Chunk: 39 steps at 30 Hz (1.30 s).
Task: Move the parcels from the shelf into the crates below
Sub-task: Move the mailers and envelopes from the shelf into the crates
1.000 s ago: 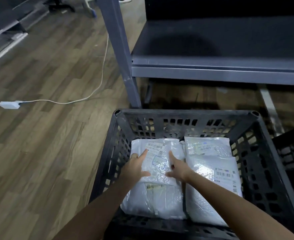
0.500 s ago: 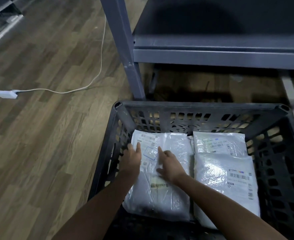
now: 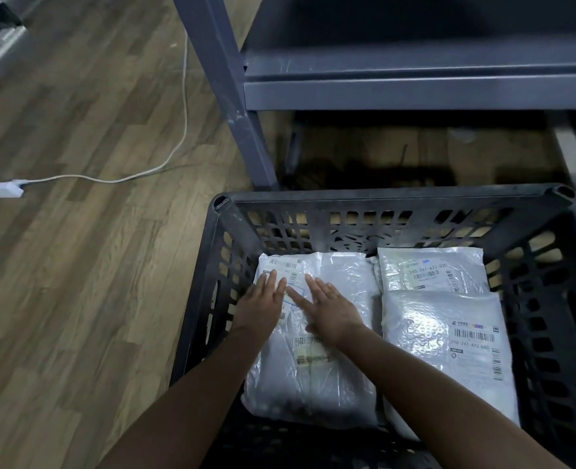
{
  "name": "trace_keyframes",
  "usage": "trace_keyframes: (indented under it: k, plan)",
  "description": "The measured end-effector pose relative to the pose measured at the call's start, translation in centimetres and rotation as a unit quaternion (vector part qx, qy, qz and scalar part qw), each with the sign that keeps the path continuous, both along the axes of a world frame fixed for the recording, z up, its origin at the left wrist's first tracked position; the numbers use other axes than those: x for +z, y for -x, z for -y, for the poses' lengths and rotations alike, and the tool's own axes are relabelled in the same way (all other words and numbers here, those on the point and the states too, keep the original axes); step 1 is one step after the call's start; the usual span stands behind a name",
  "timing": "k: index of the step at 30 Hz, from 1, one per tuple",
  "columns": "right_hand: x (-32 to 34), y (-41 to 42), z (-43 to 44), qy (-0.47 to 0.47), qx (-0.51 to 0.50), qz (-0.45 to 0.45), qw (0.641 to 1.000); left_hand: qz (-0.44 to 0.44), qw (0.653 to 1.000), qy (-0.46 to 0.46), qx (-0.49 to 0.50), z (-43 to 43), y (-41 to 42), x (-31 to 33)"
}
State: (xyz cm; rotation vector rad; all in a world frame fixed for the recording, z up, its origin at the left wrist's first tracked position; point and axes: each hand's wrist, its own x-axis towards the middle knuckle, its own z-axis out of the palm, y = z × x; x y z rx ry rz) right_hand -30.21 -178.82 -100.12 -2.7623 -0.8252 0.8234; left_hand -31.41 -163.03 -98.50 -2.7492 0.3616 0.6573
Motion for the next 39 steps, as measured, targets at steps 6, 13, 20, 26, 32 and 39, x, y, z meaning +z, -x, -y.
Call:
trace_keyframes:
  k: [6,13,20,26,32,39]
  plan:
    - [-0.8,0.5,-0.3,0.037,0.000,0.019,0.999,0.037,0.999,0.014,-0.006,-0.6,-0.2,-2.8]
    - [-0.9,0.7,-0.3,0.067,0.006,0.002,0.998,0.031,0.999,0.043,0.011,-0.5,-0.3,-2.5]
    - [1.5,-0.1,2.4,0.030,0.002,-0.012,0.999,-0.002,0.998,0.058,0.041,0.3,-0.4,0.5]
    - [9.7,-1.0,4.5,-0.017,-0.093,-0.004,0.996,-0.022,0.992,0.121,0.020,3.0,-1.0,7.9]
    - [20.4,-0.5,6.9,-0.009,-0.122,0.021,0.992,-0.011,0.988,0.145,0.044,4.9,-0.4,20.6]
    - [38.8,0.2,8.9,-0.032,-0.156,0.025,0.987,-0.011,0.982,0.174,0.070,4.5,0.6,38.9]
